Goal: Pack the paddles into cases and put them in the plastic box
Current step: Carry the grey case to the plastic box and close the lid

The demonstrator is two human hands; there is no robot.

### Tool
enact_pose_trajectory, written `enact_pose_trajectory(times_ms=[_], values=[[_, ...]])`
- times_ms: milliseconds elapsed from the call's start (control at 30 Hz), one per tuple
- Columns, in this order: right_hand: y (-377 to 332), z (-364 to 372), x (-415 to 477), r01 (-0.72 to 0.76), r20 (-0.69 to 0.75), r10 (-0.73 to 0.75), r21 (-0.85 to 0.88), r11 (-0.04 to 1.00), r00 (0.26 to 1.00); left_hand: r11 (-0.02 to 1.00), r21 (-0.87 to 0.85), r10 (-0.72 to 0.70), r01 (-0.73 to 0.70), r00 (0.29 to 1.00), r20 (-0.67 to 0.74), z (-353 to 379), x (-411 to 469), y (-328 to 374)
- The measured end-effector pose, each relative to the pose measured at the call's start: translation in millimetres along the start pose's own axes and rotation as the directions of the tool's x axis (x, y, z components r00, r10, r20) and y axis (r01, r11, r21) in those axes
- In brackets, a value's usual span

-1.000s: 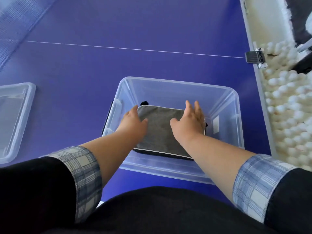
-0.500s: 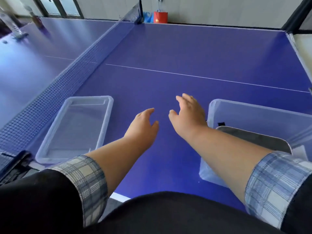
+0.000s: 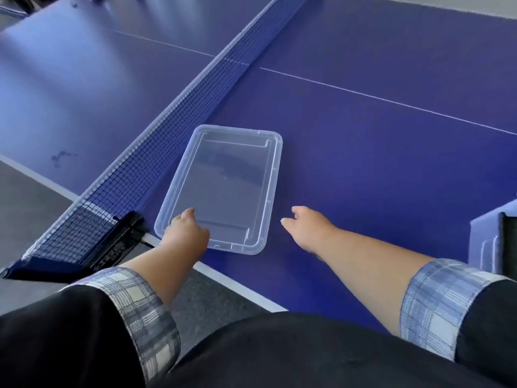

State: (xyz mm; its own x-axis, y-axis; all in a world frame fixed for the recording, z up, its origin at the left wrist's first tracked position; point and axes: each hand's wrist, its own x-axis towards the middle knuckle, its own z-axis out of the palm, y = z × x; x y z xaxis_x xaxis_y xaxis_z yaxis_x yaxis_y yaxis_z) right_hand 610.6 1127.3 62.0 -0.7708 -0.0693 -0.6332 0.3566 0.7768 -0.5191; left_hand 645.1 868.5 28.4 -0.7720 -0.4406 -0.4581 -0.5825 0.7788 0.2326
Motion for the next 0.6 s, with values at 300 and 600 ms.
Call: enact_pose_trajectory(times_ms=[300,600], values=[[-24,67,31,-0.123,0.092,0.110,0.149,0.981,0.990,0.987,0.128,-0.100,0.097,0.995,0.016,5,56,-67],[-29,81,62,-0.345,0.155,0.324,0.642,0.685,0.933,0.980,0.147,-0.140,0.136,0.990,0.015,-1,79,-63]])
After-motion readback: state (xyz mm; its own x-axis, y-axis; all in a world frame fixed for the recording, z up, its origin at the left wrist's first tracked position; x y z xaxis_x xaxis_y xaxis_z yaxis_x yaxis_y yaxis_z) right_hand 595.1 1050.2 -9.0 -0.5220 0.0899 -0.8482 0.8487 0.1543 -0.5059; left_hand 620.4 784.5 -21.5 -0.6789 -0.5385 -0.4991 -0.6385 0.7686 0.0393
